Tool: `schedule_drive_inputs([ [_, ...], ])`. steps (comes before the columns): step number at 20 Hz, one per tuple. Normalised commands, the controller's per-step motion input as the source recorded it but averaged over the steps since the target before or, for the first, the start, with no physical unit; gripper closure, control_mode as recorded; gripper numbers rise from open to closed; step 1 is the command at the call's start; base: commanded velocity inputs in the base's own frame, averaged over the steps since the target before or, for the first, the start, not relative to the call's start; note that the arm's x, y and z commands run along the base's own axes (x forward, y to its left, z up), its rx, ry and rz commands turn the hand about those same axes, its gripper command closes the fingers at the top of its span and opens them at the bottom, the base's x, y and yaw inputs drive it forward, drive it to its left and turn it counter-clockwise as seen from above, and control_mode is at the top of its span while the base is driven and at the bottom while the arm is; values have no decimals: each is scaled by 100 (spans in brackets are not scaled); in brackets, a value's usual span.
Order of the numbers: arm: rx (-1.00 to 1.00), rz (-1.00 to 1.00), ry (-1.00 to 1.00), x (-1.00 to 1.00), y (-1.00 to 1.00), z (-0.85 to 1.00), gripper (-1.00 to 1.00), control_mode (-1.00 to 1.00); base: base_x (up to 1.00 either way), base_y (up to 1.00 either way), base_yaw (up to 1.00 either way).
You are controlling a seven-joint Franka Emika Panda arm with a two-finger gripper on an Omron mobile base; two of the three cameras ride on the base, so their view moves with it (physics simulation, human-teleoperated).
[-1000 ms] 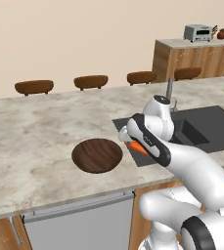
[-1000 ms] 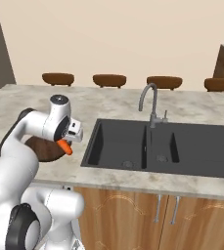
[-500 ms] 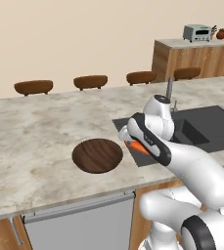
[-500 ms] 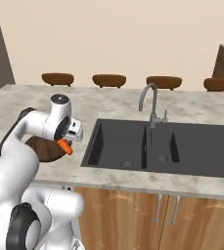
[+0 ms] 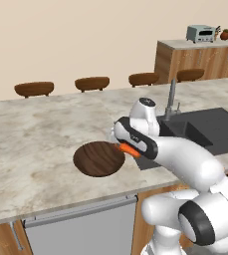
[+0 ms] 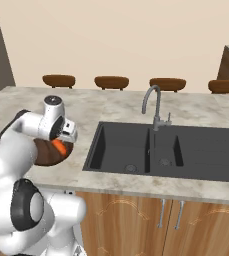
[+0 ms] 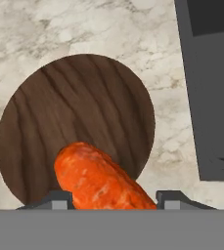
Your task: Pick the mangos from the cabinet and place them in one bowl. Pick the carrot from the sink and place it in the other bowl.
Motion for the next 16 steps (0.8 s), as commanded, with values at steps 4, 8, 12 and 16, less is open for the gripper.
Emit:
schedule_drive_inputs([
  [4, -3, -2, 5, 74, 41, 0, 100, -100, 0, 0, 0],
  [8, -10, -9, 1, 39, 62, -9, 100, -100, 0, 0, 0],
  [12, -9, -4, 2, 17, 35, -27, 100, -100, 0, 0, 0],
  [16, -2, 0, 8, 1, 0, -26, 100, -100, 0, 0, 0],
])
